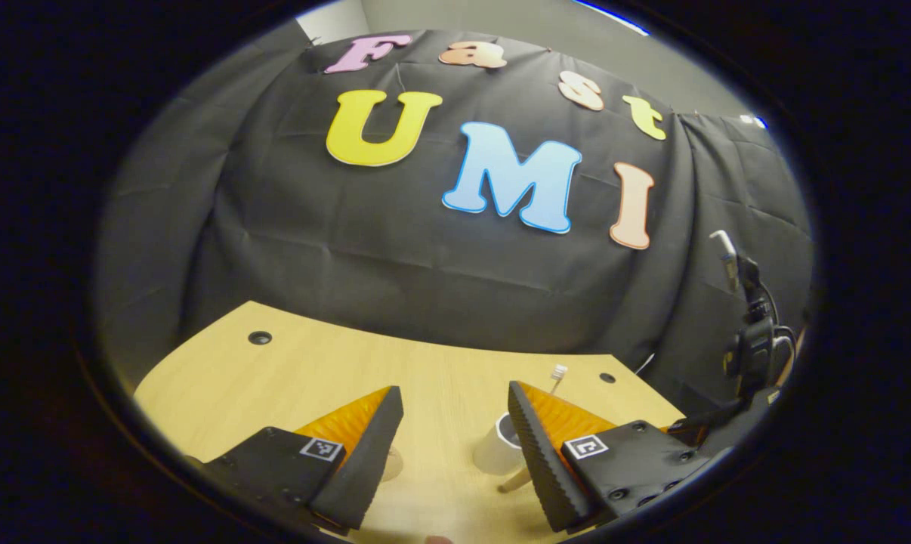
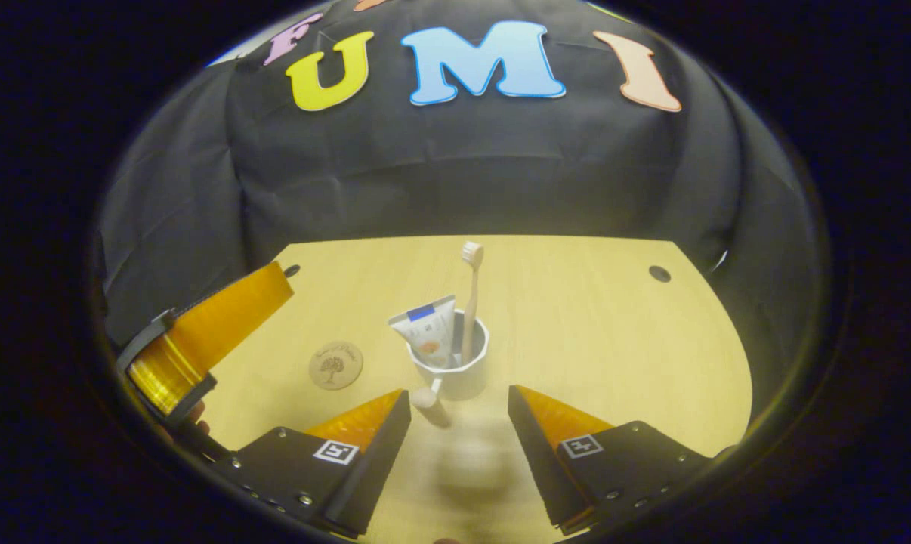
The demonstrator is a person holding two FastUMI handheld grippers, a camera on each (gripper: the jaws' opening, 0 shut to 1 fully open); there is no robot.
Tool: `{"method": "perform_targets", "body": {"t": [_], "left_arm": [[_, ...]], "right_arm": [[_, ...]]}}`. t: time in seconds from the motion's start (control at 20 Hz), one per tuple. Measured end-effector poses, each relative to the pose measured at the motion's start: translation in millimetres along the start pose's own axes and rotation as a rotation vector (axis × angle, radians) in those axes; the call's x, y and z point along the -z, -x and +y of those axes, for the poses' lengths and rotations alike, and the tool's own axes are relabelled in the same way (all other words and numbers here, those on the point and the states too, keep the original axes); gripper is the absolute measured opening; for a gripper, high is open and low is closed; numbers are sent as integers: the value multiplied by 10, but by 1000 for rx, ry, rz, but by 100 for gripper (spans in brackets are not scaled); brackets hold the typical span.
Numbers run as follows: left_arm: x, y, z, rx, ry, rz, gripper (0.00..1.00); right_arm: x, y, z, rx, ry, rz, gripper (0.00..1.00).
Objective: Put the toothbrush and toothpaste on the desktop into the cup, then pick up the cup and place it on the coaster on the desktop.
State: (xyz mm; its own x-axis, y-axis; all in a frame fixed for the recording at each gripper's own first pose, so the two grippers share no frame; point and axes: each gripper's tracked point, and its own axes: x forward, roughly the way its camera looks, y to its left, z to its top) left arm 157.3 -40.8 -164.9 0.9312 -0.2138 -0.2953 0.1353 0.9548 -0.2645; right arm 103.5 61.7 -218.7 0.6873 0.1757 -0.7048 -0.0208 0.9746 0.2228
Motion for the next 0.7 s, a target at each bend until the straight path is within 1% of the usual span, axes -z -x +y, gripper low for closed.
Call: {"method": "perform_targets", "body": {"t": [0.1, 0.15, 0.2, 0.35, 0.5, 0.7], "left_arm": [[4, 47, 25, -6, -2, 8, 92], [27, 85, 30, -3, -1, 13, 90], [35, 109, 41, -2, 3, 17, 92], [53, 147, 89, -7, 21, 24, 91], [106, 118, 174, -16, 36, 36, 91], [137, 85, 224, -18, 54, 48, 91]], "right_arm": [[20, -96, 73, -9, -22, 53, 81], [45, -139, 90, -6, -28, 79, 81], [51, -190, 107, -2, -32, 105, 81], [111, -312, 124, 18, -36, 183, 81], [170, -416, 131, 32, -38, 262, 81], [197, -566, 118, 38, -55, 334, 82]]}}
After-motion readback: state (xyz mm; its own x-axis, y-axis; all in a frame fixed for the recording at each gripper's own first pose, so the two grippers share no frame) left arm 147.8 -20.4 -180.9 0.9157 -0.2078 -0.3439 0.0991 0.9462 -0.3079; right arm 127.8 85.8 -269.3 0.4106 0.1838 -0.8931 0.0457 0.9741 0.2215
